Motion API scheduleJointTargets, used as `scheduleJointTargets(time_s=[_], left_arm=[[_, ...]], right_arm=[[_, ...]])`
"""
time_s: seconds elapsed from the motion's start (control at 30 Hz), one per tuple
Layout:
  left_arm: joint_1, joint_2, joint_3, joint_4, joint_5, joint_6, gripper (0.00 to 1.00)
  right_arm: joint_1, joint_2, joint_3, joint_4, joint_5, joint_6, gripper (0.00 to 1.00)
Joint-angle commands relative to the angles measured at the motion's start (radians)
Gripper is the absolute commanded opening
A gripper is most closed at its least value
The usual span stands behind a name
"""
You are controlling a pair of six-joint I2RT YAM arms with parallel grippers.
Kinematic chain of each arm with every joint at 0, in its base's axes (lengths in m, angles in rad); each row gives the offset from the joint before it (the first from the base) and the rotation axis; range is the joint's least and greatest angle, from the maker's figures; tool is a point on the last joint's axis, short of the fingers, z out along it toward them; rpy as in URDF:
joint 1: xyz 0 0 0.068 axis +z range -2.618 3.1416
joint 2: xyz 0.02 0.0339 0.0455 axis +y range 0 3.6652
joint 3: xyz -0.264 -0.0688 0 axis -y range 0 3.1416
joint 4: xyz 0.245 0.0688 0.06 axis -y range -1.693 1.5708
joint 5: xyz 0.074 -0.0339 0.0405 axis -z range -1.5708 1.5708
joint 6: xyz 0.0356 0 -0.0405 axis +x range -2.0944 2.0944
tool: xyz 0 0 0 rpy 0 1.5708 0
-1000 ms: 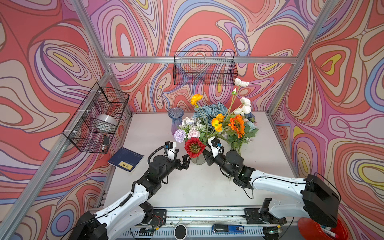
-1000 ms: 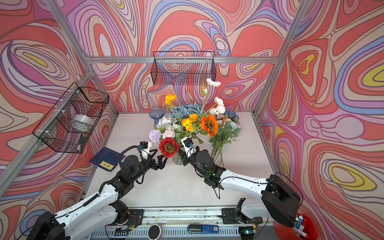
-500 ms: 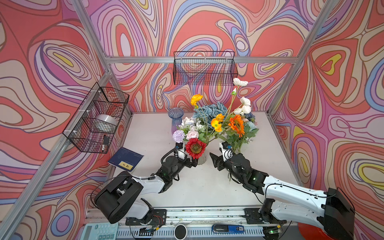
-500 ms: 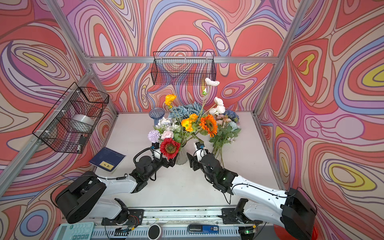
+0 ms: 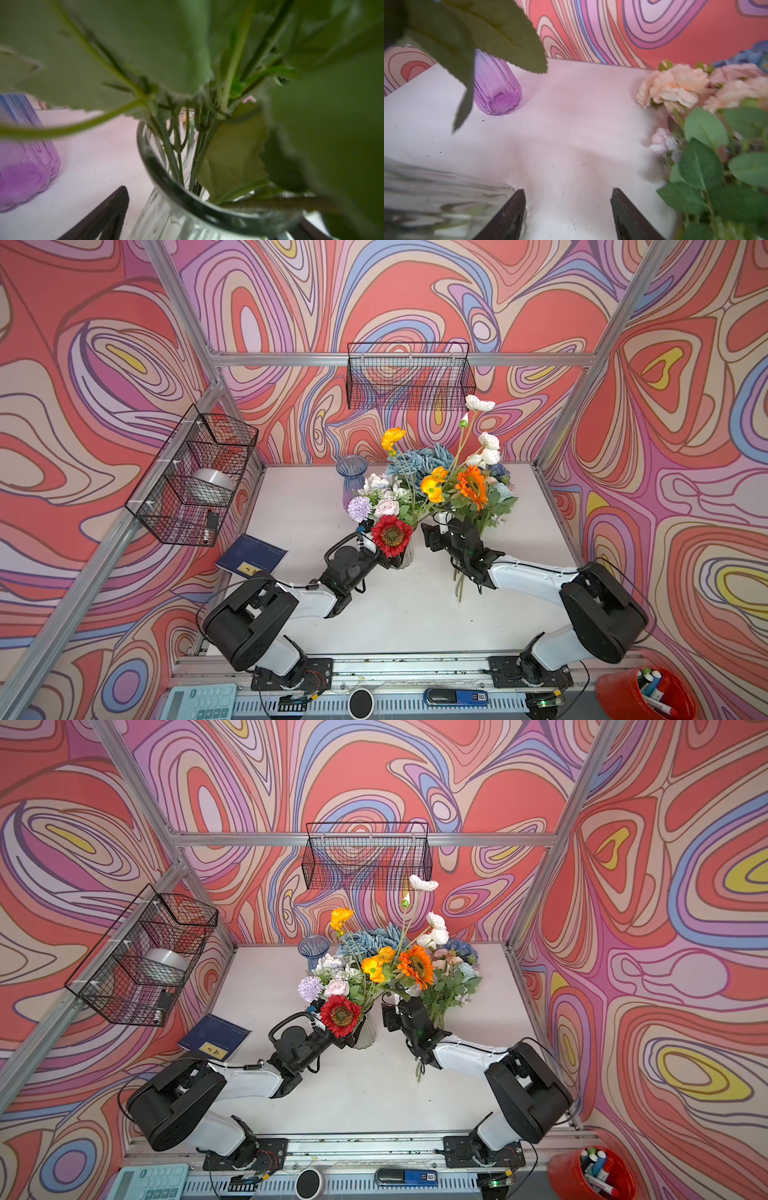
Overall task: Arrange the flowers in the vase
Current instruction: 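Open the right gripper and draw it back from the gerbera stem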
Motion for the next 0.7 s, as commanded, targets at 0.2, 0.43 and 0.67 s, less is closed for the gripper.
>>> scheduleJointTargets(time_s=[0.2, 0.43, 0.67], left_arm=[[-0.002, 0.102, 0.069, 0.137, 0.040, 0.042, 0.97], [-0.002, 0.117, 0.102, 0.132, 0.058, 0.041, 0.92], [-0.001, 0.137, 0.101, 0.134, 0.007, 0.054, 0.82]], right_arm=[[-0.007, 0.103, -0.018, 0.238, -0.319, -0.105, 0.67], [-0.007, 0.158, -0.023, 0.328, -0.430, -0.090, 0.63], [-0.007, 0.165, -0.013, 0.321, -0.451, -0.089, 0.62]])
